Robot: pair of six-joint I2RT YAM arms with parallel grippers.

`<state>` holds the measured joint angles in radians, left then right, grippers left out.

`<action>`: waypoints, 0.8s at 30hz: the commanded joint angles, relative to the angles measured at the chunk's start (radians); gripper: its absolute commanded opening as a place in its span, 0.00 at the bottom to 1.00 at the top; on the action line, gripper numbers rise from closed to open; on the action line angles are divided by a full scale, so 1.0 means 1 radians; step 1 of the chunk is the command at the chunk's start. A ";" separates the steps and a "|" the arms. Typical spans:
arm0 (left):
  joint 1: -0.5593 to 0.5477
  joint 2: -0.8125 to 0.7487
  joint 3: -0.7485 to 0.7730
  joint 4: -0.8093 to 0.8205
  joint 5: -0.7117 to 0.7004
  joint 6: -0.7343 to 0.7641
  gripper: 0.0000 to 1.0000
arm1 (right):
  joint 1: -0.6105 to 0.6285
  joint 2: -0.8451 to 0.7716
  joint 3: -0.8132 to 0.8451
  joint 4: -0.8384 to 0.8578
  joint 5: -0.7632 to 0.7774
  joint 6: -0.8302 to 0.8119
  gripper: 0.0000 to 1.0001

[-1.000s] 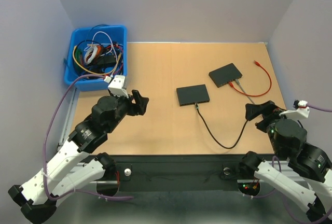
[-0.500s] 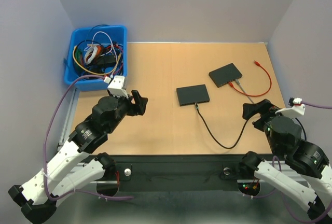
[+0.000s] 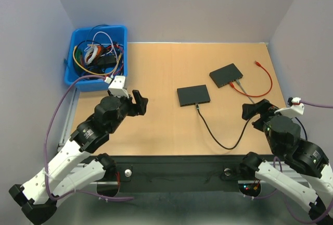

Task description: Insert the plug into the switch port

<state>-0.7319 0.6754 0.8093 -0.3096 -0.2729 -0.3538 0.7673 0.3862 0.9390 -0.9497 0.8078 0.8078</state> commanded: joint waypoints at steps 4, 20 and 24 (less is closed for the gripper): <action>-0.001 -0.037 -0.001 0.030 -0.009 0.003 0.81 | 0.004 0.003 -0.006 0.035 0.007 -0.012 1.00; -0.001 -0.037 -0.004 0.029 0.001 0.018 0.80 | 0.003 0.005 -0.009 0.045 -0.004 -0.022 1.00; -0.001 -0.040 -0.004 0.033 0.014 0.026 0.81 | 0.003 0.005 -0.009 0.045 -0.007 -0.024 1.00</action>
<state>-0.7319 0.6456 0.8093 -0.3099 -0.2653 -0.3489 0.7673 0.3866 0.9337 -0.9485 0.7982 0.7963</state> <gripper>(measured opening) 0.808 0.998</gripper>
